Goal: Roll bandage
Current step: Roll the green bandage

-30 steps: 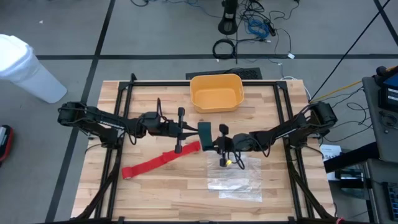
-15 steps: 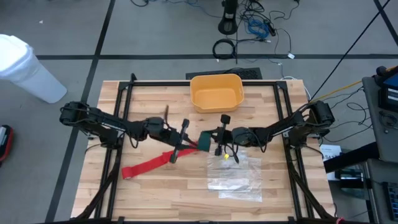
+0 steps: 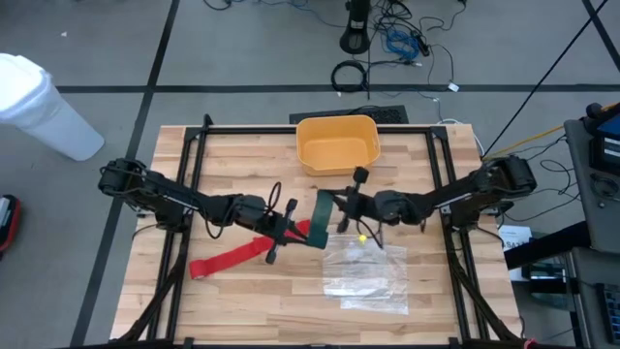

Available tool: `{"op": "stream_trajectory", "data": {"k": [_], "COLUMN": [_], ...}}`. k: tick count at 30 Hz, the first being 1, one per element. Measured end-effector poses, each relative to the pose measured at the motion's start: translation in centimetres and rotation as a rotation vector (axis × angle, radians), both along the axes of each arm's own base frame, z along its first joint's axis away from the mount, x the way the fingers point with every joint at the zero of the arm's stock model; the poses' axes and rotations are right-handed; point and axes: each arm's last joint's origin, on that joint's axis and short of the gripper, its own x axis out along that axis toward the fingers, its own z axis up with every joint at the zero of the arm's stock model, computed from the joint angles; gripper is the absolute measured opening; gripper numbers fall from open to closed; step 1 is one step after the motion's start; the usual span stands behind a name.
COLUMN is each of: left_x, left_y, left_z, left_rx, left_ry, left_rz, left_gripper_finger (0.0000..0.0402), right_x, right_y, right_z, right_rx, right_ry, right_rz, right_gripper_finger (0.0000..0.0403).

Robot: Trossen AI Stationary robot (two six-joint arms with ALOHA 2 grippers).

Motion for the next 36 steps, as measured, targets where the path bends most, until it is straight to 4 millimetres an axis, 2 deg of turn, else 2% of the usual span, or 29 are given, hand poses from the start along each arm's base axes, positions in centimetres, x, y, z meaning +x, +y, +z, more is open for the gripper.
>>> {"op": "stream_trajectory", "data": {"k": [7,14,22,27,31,36], "left_x": [0.1,0.2,0.4,0.4,0.5,0.5], "left_y": [0.3,1.8,3.0,3.7,3.8,3.7], "left_z": [0.2,-0.4,0.0,0.0,0.2,0.3], "left_rx": [0.014,0.055,0.048,0.091,0.103,0.103], "left_ry": [-0.026,0.025,-0.018,-0.016,-0.049,-0.053], "left_rz": [0.041,0.120,0.164,0.249,0.250,0.242], "left_gripper_finger": [0.0013,0.0013,0.0013,0.0013,0.0013,0.0013], "right_x": [-0.7,-1.3,-0.6,0.1,0.4,0.4], "right_y": [2.3,4.9,6.1,6.4,6.3,6.5], "right_z": [1.4,2.5,0.9,0.8,0.3,0.1], "right_rx": [-0.087,-0.230,-0.252,-0.264,-0.287,-0.301], "right_ry": [-0.031,-0.097,-0.069,-0.030,0.021,0.027], "right_rz": [0.107,0.187,0.245,0.242,0.256,0.295], "right_gripper_finger": [0.0000,0.0000,0.0000,0.0002,0.0023,0.0070]}}
